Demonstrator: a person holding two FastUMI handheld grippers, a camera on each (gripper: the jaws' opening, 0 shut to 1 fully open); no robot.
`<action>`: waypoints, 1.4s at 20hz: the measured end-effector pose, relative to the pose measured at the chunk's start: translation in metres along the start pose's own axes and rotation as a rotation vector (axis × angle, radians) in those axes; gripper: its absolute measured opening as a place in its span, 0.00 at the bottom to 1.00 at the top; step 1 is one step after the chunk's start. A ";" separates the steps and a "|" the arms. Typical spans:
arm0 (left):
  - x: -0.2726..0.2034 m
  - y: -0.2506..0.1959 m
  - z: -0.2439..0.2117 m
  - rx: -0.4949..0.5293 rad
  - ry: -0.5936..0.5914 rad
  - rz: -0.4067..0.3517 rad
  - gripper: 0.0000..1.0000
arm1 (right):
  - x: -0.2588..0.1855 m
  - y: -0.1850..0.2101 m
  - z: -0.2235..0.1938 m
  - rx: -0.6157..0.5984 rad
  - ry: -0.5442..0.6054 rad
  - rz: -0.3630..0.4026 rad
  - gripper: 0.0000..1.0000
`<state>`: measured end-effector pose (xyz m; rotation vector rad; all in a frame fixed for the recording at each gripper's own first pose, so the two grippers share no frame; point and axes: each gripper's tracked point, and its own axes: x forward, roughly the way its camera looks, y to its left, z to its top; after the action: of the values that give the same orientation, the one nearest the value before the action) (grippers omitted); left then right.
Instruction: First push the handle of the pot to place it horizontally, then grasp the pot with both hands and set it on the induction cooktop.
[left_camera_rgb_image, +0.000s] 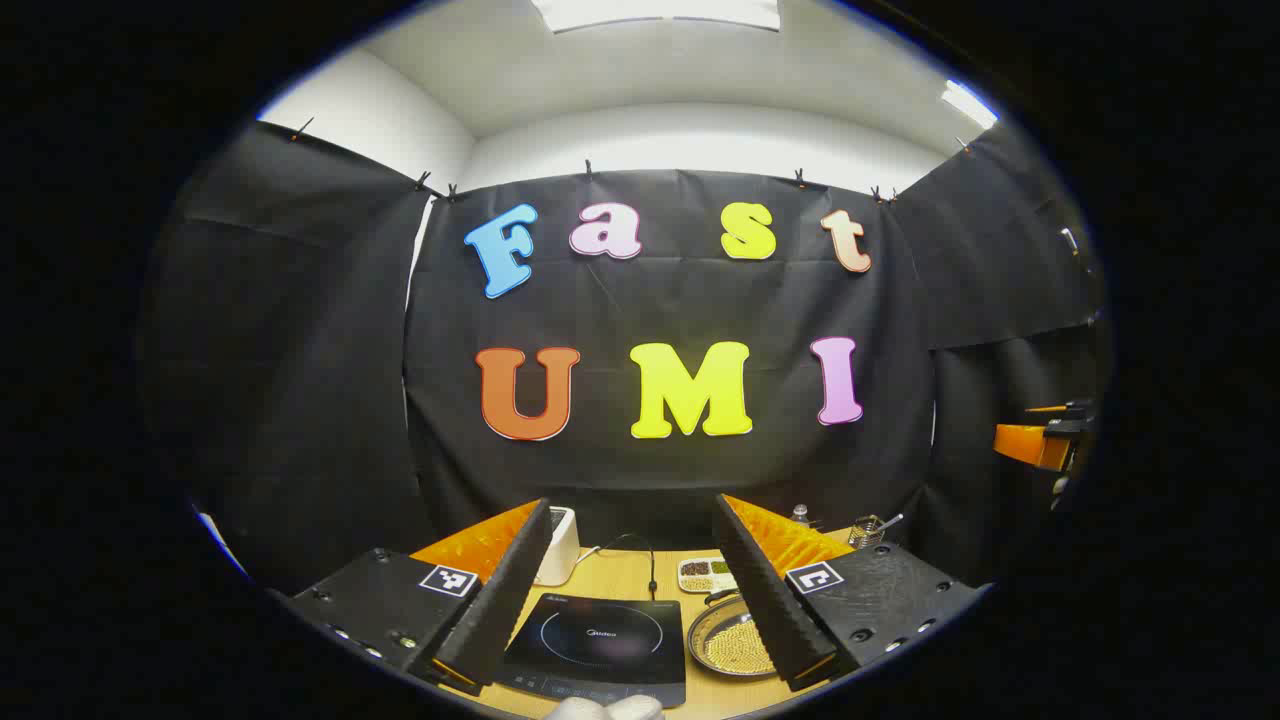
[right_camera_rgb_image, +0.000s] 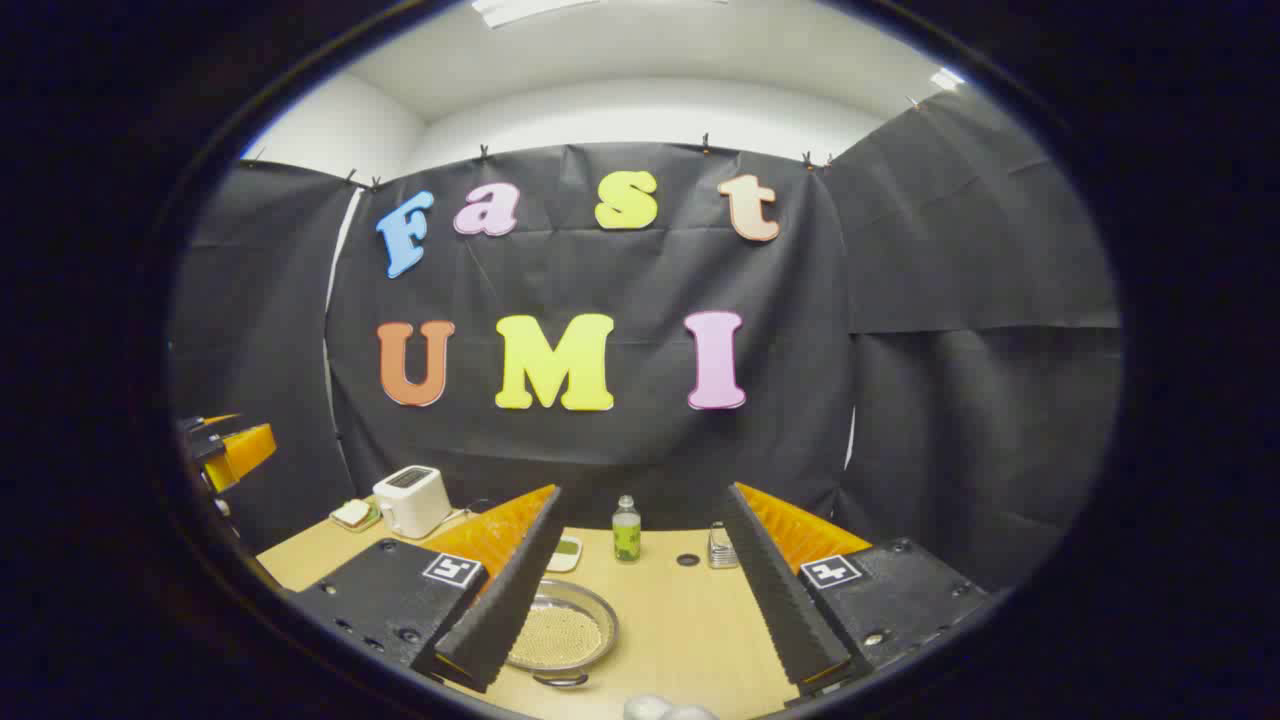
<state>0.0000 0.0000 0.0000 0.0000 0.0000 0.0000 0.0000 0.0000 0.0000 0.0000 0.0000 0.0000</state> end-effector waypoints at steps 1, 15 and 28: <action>-0.001 0.000 0.002 -0.004 -0.006 -0.004 0.96 | -0.001 0.000 0.001 -0.004 -0.003 -0.004 1.00; -0.019 0.000 0.007 0.015 -0.019 -0.039 0.96 | -0.028 0.006 0.003 0.000 -0.009 -0.023 1.00; -0.030 -0.007 -0.001 0.016 -0.001 -0.061 0.96 | -0.036 0.024 -0.070 -0.054 0.199 0.073 0.01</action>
<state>-0.0299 -0.0074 -0.0012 0.0159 -0.0014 -0.0609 -0.0359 0.0239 -0.0702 -0.0544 0.1992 0.0735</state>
